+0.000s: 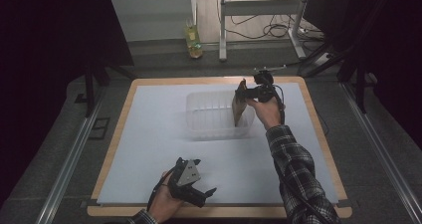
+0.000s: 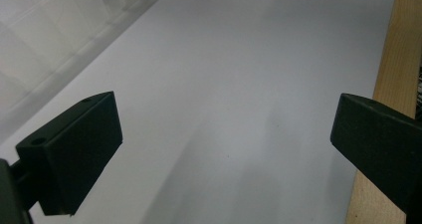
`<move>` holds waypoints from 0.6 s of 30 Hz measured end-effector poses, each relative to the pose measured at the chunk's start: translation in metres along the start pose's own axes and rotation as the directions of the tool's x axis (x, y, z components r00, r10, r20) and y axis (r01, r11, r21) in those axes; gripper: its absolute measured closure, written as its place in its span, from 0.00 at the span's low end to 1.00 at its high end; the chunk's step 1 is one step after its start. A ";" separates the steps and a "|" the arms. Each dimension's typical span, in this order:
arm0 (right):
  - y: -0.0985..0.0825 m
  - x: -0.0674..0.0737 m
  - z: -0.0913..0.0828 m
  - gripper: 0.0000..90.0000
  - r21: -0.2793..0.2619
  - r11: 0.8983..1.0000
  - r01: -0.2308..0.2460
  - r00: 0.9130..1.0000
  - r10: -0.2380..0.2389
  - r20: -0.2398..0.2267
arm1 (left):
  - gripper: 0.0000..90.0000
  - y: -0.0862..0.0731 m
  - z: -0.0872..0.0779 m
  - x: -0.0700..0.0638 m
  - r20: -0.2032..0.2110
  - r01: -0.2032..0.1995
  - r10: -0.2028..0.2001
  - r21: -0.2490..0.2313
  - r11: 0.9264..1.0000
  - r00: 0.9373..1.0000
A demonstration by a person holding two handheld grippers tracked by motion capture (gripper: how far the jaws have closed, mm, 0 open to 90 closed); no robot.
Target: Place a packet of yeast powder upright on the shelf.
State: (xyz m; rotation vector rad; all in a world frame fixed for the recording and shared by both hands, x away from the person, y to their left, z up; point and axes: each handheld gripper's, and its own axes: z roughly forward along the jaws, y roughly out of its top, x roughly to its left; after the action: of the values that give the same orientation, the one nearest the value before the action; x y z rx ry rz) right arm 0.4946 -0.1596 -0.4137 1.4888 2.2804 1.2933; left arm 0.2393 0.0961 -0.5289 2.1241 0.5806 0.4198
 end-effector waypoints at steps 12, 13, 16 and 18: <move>-0.004 0.002 -0.005 0.38 0.002 0.998 0.067 0.998 -0.067 0.016 | 0.00 0.001 0.001 -0.003 0.000 -0.021 0.021 -0.001 1.000 1.000; -0.005 0.003 -0.006 0.36 0.006 0.998 0.070 0.997 -0.070 0.012 | 0.00 0.001 0.001 -0.003 0.000 -0.021 0.021 -0.001 1.000 1.000; -0.006 0.006 -0.007 0.32 0.009 0.995 0.099 0.995 -0.099 0.014 | 0.00 0.001 0.002 -0.003 0.001 -0.023 0.023 0.002 1.000 1.000; -0.007 0.009 -0.008 0.30 0.011 0.992 0.126 0.992 -0.126 0.017 | 0.00 0.001 0.003 -0.003 0.003 -0.017 0.017 -0.003 1.000 1.000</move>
State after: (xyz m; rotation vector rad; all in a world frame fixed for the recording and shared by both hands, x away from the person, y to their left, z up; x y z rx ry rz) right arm 0.4810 -0.1588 -0.4109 1.3295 2.3310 1.2315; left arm 0.2379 0.0921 -0.5299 2.1279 0.5598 0.4266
